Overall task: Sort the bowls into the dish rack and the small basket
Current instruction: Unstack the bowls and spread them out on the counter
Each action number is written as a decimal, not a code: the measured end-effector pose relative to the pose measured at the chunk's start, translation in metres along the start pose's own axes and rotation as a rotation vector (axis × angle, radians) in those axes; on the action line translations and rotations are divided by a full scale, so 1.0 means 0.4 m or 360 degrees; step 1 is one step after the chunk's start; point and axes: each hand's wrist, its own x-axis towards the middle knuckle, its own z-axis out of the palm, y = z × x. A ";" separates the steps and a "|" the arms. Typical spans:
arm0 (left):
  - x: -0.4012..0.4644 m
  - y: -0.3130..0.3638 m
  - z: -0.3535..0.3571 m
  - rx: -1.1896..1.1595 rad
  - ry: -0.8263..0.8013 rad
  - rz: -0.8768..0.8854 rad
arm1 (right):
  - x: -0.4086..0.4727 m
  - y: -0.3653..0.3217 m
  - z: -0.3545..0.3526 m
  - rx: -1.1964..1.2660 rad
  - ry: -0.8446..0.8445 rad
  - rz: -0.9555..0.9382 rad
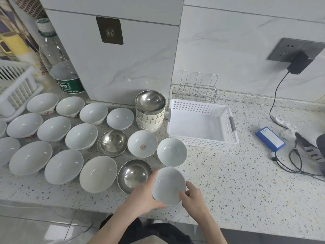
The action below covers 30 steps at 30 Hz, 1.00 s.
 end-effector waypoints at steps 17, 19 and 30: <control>0.006 0.024 0.009 0.0207 -0.0001 -0.0173 | 0.007 -0.009 -0.033 -0.0183 -0.0224 0.0067; 0.006 0.023 0.005 0.0155 -0.0003 -0.0186 | 0.007 -0.024 -0.041 -0.0305 -0.0206 0.0103; 0.074 -0.019 -0.174 -0.0539 0.0509 -0.0108 | 0.089 -0.160 -0.095 -0.0269 0.0406 0.0125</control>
